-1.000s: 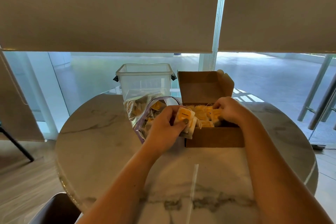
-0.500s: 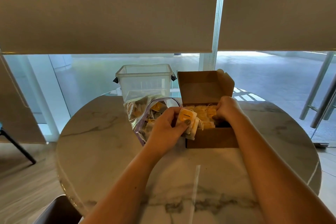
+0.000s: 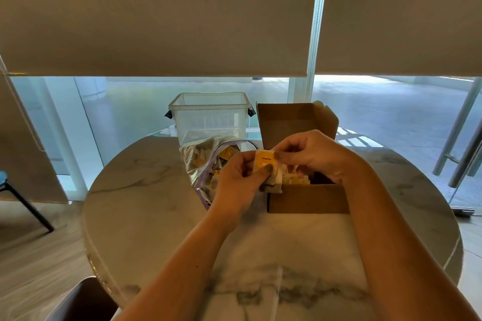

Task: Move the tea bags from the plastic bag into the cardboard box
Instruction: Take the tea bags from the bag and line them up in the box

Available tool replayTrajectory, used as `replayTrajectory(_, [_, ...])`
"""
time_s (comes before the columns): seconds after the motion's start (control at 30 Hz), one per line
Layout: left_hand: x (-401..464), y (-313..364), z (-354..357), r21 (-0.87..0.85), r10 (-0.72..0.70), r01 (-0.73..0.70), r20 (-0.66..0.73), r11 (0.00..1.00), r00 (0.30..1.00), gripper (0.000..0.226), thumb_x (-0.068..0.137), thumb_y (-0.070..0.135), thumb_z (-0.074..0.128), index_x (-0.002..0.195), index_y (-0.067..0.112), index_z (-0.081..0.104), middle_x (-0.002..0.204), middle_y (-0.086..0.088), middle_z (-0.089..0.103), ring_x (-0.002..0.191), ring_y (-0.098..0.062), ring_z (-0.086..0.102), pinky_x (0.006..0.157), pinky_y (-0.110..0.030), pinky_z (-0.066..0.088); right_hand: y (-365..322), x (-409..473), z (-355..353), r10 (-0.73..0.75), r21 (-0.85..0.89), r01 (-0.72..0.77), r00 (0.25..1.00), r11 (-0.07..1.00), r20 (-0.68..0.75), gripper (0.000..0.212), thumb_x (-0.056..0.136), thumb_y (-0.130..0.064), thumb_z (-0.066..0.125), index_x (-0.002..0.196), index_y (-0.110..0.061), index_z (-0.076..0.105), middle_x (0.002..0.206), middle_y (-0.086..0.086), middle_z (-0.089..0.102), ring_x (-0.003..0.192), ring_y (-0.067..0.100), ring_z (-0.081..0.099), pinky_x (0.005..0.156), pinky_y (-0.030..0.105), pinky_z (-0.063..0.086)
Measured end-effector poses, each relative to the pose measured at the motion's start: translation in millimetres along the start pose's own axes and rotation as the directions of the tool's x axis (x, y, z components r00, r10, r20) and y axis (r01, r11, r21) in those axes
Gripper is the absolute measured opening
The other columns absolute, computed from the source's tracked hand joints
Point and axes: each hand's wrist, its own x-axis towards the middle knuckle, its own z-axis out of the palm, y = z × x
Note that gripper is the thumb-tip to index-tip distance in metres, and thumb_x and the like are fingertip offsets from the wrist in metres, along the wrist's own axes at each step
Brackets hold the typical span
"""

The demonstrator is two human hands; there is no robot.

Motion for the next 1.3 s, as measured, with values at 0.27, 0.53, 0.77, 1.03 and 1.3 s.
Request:
replayTrajectory(0.27, [-5, 4, 2, -0.016, 0.025, -0.022, 0.159, 1.000, 0.987, 0.036, 0.078, 0.011, 0.071, 0.107, 0.024, 0.054, 0.097, 0.004, 0.068, 0.088, -0.007, 0.066, 0.077, -0.017, 0.054, 6, 7, -3, 0.021, 0.187, 0.006, 0.989, 0.982, -0.145, 0.007, 0.080, -0.007, 0.068, 0.081, -0.014, 0.069, 0.072, 0.003, 0.064, 0.058, 0.011, 0.059, 0.049, 0.017, 0.049])
replayTrajectory(0.53, [-1, 1, 1, 0.001, 0.016, -0.016, 0.117, 1.000, 0.993, 0.034, 0.082, 0.010, 0.067, 0.109, 0.025, 0.053, 0.099, 0.002, 0.066, 0.091, -0.007, 0.064, 0.070, -0.012, 0.052, 47, 23, -27, 0.118, -0.216, -0.236, 0.885, 0.947, -0.451, 0.016, 0.086, -0.004, 0.063, 0.074, -0.014, 0.059, 0.081, 0.011, 0.063, 0.067, 0.021, 0.063, 0.062, 0.029, 0.055])
replayTrajectory(0.77, [-1, 1, 1, -0.005, 0.013, -0.012, 0.123, 1.000, 0.992, 0.031, 0.084, 0.011, 0.065, 0.107, 0.026, 0.053, 0.100, 0.005, 0.066, 0.092, -0.006, 0.063, 0.068, -0.011, 0.052, 73, 39, -25, 0.331, -0.488, -0.419, 0.907, 0.766, -0.260, 0.011, 0.082, -0.011, 0.069, 0.074, -0.006, 0.063, 0.073, 0.010, 0.057, 0.068, 0.020, 0.056, 0.057, 0.026, 0.046])
replayTrajectory(1.03, [-1, -1, 1, -0.004, 0.019, -0.018, 0.120, 1.000, 0.993, 0.031, 0.083, 0.013, 0.067, 0.104, 0.030, 0.053, 0.102, 0.004, 0.067, 0.094, -0.008, 0.064, 0.073, -0.015, 0.054, 80, 48, -19, 0.305, -0.456, -0.478, 0.863, 0.751, -0.403, 0.026, 0.082, -0.021, 0.071, 0.068, -0.010, 0.053, 0.089, 0.014, 0.059, 0.071, 0.020, 0.054, 0.045, 0.020, 0.031])
replayTrajectory(1.3, [0, 0, 2, 0.007, 0.019, -0.020, 0.092, 1.000, 0.996, 0.032, 0.081, 0.016, 0.069, 0.099, 0.035, 0.051, 0.100, 0.006, 0.066, 0.094, -0.009, 0.063, 0.075, -0.016, 0.054, 52, 24, -26, -0.010, -0.392, -0.226, 0.857, 0.892, -0.516, 0.007, 0.085, -0.012, 0.066, 0.082, -0.012, 0.060, 0.089, 0.009, 0.064, 0.080, 0.024, 0.063, 0.074, 0.034, 0.052])
